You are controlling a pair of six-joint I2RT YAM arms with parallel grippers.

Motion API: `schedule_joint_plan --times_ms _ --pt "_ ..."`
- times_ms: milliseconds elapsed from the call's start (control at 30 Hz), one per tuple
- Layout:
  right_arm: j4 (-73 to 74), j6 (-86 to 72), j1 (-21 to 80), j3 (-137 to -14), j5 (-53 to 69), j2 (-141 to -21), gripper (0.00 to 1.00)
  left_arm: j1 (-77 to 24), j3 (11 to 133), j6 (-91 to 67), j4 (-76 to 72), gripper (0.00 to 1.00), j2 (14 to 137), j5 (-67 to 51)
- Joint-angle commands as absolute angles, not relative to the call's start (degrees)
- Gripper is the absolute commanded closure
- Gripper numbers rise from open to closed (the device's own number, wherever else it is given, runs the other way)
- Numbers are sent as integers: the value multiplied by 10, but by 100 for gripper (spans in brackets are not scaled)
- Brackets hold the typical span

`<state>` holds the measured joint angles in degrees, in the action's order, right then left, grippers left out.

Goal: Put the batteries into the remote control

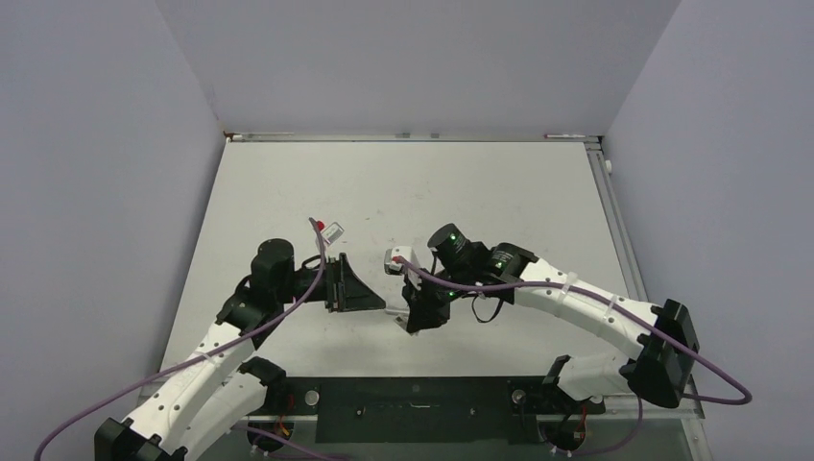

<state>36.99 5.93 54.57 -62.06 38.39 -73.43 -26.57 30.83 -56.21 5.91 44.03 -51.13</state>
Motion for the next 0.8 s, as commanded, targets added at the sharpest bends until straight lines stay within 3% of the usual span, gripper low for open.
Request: schedule_joint_plan --times_ms 0,233,433,767 --pt "357 -22 544 -634 581 -750 92 -270 346 -460 121 37 425 -524" --pt "243 -126 535 -627 618 -750 91 -334 397 -361 233 40 434 -473" --pt "234 -140 525 -627 611 -762 91 -368 408 -366 224 43 434 -453" --pt "227 -143 524 -622 615 -773 91 -374 395 -379 196 66 435 -463"
